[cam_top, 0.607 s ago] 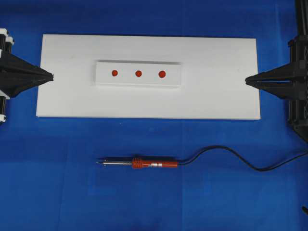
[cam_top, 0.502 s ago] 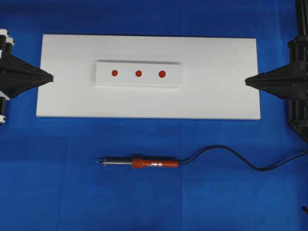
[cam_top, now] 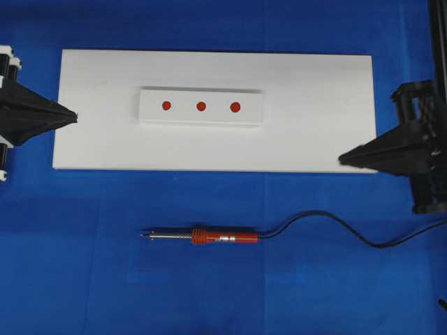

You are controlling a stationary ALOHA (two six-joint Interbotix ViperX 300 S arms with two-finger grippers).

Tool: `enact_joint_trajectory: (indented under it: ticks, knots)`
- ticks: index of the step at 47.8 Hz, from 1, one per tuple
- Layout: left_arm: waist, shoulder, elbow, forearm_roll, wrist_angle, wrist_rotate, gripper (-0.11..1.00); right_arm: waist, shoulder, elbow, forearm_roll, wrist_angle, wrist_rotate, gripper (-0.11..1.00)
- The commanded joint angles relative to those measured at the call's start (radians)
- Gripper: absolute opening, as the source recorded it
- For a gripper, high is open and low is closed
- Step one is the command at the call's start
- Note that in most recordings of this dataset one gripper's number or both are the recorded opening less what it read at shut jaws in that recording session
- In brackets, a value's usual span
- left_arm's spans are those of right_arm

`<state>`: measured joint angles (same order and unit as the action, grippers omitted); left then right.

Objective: Touch the tip of the soldering iron to the mark.
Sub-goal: 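Move the right gripper down toward the red-handled soldering iron, then close the right gripper around the soldering iron's red handle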

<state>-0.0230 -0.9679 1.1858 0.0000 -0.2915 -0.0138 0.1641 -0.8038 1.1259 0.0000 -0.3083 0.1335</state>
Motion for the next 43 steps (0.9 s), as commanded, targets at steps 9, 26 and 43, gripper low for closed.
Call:
enact_joint_trajectory:
  ticks: [9,26,43]
  knots:
    - [0.012,0.006,-0.005,0.002,-0.011,0.002,0.0,0.064,0.21,-0.089,0.014,-0.067,0.032,0.34]
    - [0.02,0.005,0.005,0.002,-0.012,0.003,0.0,0.097,0.629,-0.281,0.129,-0.1,0.038,0.85]
    - [0.02,-0.002,0.02,0.002,-0.012,0.002,0.0,0.158,0.969,-0.42,0.295,-0.233,0.038,0.85]
